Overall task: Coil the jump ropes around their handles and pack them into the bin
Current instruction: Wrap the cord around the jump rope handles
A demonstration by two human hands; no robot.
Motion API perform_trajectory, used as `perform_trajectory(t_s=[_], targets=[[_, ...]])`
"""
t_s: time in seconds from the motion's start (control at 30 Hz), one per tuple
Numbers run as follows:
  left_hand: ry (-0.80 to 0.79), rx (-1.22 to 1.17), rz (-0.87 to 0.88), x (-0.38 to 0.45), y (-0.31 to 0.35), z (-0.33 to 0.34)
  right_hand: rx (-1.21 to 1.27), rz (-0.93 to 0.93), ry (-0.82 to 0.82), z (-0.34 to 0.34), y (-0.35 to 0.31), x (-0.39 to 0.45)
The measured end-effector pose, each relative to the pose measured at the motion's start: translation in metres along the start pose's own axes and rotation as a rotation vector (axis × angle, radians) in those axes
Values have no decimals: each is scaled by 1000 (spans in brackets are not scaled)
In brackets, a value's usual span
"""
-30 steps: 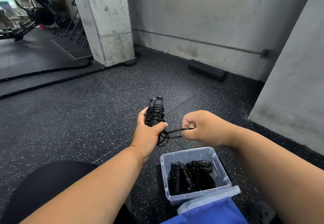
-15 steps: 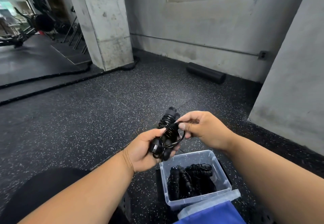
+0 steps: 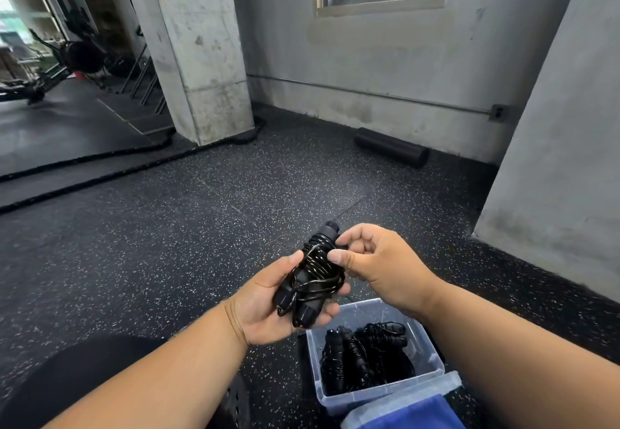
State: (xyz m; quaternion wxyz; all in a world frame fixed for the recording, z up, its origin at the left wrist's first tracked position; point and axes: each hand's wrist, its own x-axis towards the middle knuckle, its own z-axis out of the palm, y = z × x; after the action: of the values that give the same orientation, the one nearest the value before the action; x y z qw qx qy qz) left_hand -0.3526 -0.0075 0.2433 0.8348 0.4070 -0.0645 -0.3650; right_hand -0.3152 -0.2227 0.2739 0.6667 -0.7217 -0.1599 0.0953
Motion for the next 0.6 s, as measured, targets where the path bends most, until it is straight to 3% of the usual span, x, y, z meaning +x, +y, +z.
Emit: perform_trajectory(t_s=[0.3, 0.4, 0.47, 0.53, 0.6], targets=[[193, 147, -77, 4, -6, 3, -113, 61, -24, 9, 24, -6], [280, 196, 37, 8, -5, 0, -146, 58, 39, 10, 25, -5], [423, 414, 199, 10, -4, 1, -165, 69, 87, 9, 26, -5], [545, 827, 349, 7, -2, 4, -106, 101, 134, 10, 27, -3], [561, 1227, 445, 4, -2, 5, -16, 141, 181, 12, 29, -2]])
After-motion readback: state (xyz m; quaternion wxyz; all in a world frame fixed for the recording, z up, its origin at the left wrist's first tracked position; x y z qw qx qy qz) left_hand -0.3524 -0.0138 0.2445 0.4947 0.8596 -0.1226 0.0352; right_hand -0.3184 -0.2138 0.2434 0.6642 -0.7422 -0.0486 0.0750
